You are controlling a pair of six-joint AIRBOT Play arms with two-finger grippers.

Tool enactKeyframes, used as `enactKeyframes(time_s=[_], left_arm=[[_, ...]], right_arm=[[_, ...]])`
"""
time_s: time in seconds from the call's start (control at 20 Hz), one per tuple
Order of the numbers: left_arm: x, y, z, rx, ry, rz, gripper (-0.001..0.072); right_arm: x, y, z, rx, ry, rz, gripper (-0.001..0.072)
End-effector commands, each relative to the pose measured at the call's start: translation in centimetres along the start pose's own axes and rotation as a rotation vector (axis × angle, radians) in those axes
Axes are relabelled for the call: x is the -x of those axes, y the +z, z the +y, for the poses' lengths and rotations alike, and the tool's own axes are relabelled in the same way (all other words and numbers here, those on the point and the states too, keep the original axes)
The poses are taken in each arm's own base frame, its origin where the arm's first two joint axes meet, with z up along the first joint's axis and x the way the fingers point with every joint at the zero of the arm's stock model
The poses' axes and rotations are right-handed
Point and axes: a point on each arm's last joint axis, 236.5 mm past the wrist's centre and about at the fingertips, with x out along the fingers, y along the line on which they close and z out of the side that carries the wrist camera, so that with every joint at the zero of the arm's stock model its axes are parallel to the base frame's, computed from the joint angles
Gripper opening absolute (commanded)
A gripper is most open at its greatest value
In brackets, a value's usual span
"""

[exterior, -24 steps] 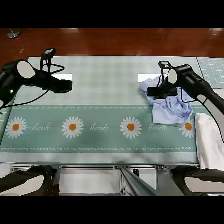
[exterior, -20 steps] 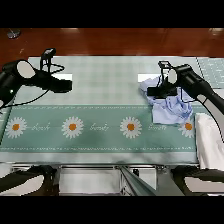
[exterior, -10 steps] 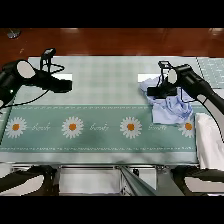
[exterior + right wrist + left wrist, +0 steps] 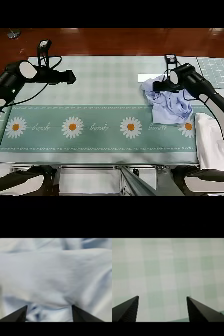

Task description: Fold the shirts.

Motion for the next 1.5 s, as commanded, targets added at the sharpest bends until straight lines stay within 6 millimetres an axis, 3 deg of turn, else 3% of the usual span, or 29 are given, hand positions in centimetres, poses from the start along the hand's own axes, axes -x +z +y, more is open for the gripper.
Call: enactKeyframes(time_s=[0.0,0.2,0.3,0.35,0.4,0.45,0.5,0.55,0.65,0.75,0.85,0.95,1.05,1.2,1.3,1.45], left_arm=[[-1.0,1.1,0.5,-0.008,0.011,-0.050,0.0705],[-2.4,-0.1,0.9,0.001,0.014,-0.001,0.0705],[-2.8,-0.8,0.9,0.005,0.014,0.024,0.0705],[-2.9,-1.0,1.0,0.006,0.013,0.033,0.0705],[-3.0,-1.1,1.0,0.007,0.013,0.039,0.0705],[-3.0,-1.4,0.9,0.007,0.013,0.048,0.0705],[-2.8,-1.7,1.0,-0.001,0.013,0.065,0.0705],[-2.2,-2.1,1.8,-0.051,0.042,0.098,0.0705],[0.6,-2.5,4.6,-0.095,0.128,0.170,0.0705],[4.4,-2.1,6.5,-0.082,0.175,0.162,0.0704],[8.1,-2.5,5.4,-0.096,0.141,0.133,0.0705],[10.8,-4.7,1.9,-0.094,0.037,0.083,0.0704],[12.2,-7.9,-1.2,-0.078,-0.056,0.067,0.0704],[12.6,-12.6,-3.5,-0.035,-0.136,0.069,0.0704],[12.1,-14.4,-3.4,0.010,-0.135,0.085,0.0704],[11.2,-14.7,-3.0,0.030,-0.125,0.075,0.0704]], right_arm=[[-0.8,1.5,-5.9,-0.136,-0.110,-0.042,0.0630],[-3.2,-0.7,-11.3,-0.279,-0.154,0.059,0.0630],[-4.5,-2.6,-12.4,-0.327,-0.145,0.137,0.0622],[-5.0,-3.2,-11.7,-0.325,-0.102,0.170,0.0583],[-5.5,-3.7,-10.5,-0.313,-0.039,0.202,0.0448],[-5.7,-4.0,-9.1,-0.286,0.026,0.223,0.0203],[-5.3,-3.8,-7.7,-0.234,0.094,0.223,0.0021],[-4.4,-3.0,-7.6,-0.200,0.112,0.220,0.0020],[-0.2,1.1,-8.8,-0.157,0.101,0.133,0.0020],[7.3,8.3,-9.9,-0.159,0.118,-0.107,0.0019],[17.1,14.3,-10.1,-0.192,0.188,-0.373,0.0019],[26.9,17.0,-9.6,-0.182,0.271,-0.597,0.0019],[35.0,17.0,-8.5,-0.122,0.345,-0.752,0.0019],[44.0,15.2,-6.0,0.004,0.386,-0.912,0.0018],[47.9,13.2,-3.0,0.104,0.445,-0.954,0.0018],[49.8,8.7,1.6,0.251,0.543,-0.896,0.0019]])
